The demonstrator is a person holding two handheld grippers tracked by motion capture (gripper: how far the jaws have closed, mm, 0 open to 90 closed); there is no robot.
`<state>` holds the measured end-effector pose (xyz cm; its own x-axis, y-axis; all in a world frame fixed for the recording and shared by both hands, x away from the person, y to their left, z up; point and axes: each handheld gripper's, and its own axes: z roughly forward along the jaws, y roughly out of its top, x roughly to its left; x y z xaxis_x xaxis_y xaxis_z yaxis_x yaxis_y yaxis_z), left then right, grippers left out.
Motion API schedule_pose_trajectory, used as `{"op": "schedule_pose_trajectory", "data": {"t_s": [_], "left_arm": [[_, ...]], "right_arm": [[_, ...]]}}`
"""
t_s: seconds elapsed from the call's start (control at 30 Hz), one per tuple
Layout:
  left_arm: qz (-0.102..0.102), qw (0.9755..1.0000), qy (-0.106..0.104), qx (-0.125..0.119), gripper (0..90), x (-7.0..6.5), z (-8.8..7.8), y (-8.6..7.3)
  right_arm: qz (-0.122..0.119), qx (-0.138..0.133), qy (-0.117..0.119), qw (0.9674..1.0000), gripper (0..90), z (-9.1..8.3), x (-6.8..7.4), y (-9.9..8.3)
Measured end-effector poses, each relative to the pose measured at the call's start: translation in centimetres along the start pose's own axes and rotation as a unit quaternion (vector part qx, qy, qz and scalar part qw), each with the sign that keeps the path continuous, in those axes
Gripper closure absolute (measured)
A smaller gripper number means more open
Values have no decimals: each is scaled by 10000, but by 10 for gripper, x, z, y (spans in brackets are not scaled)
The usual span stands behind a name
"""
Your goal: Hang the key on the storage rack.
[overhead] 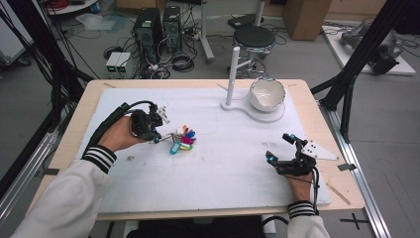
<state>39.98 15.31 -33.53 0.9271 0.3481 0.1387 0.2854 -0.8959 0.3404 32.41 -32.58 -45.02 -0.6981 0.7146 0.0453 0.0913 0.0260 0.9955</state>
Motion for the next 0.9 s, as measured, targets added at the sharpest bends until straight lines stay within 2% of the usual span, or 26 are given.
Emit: {"op": "schedule_pose_trajectory", "data": {"t_s": [0.1,0.2,0.3,0.37,0.43,0.53,0.63,0.67,0.9], "left_arm": [[-50,9997,17,-235,875,2,-7,0],[-115,9983,-12,-563,875,3,-14,1],[-204,9954,-79,-930,875,4,-20,2],[-168,9941,-118,-1061,875,6,-23,2],[-184,9917,-203,-1253,875,6,-26,3],[-156,9903,-226,-1364,875,5,-28,6],[-133,9878,-304,-1521,874,4,-30,8],[-161,9857,-353,-1639,874,3,-30,8],[-108,9796,-499,-1942,874,2,-34,14]], "right_arm": [[48,0,-12,10000,9,0,0,0],[86,-2,-6,10000,9,-1,-1,0],[131,31,-47,9999,9,-1,-2,1],[150,41,-71,9999,9,-2,-3,2],[169,22,-57,9998,9,-3,-3,4],[201,-78,-29,9998,9,-4,-3,6],[205,-57,-2,9998,9,-5,-3,9],[187,-58,19,9998,9,-5,-3,11],[154,-149,232,9995,9,-3,1,26]]}}
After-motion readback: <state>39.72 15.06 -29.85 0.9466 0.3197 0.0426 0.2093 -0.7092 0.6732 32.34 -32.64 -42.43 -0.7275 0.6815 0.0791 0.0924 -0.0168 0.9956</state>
